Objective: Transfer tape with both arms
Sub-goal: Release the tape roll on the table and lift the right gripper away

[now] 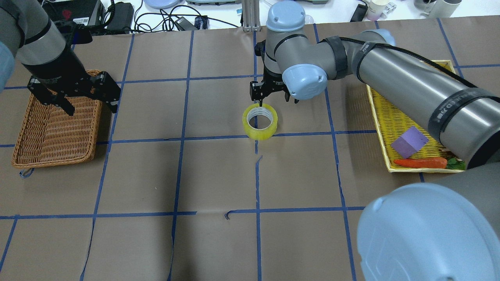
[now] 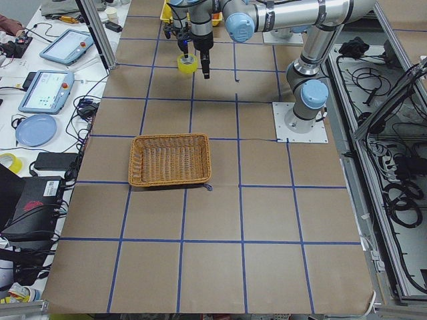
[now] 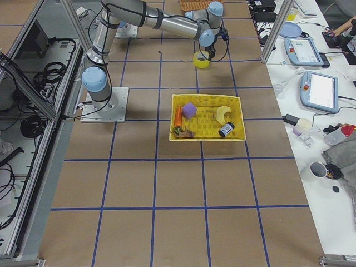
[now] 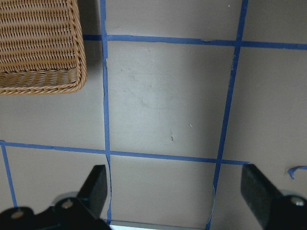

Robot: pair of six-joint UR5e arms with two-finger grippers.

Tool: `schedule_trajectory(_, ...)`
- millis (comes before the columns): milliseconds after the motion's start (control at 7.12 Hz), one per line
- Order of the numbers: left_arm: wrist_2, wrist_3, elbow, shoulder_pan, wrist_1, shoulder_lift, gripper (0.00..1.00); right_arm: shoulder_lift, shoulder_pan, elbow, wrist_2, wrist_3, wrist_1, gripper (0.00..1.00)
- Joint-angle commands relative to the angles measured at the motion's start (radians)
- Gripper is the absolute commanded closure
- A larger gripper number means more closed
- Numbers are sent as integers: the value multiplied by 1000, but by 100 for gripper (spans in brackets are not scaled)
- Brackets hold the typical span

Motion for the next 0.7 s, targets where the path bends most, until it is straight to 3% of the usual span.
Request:
schedule_trajectory(0,-7,-86,10,-100,100,-31,0,-141,-77,-27,-24,-4,135,0)
schedule_trajectory(140,-19,-146,10,-153,182,-77,0,-238,-137,-22,-25,-4,244,0)
schedule_trajectory(281,-98,-212,10,-193,254,-123,0,-318,-192,-21,-24,-7,359,0)
schedule_trajectory(421,-167,-270,8,-227,307,-171,0,-405,-225,3,-25,-21,474,0)
schedule_trajectory(561,-174,-313,8,-279,359,-217,0,-486,-228,58,-28,-50,550,0)
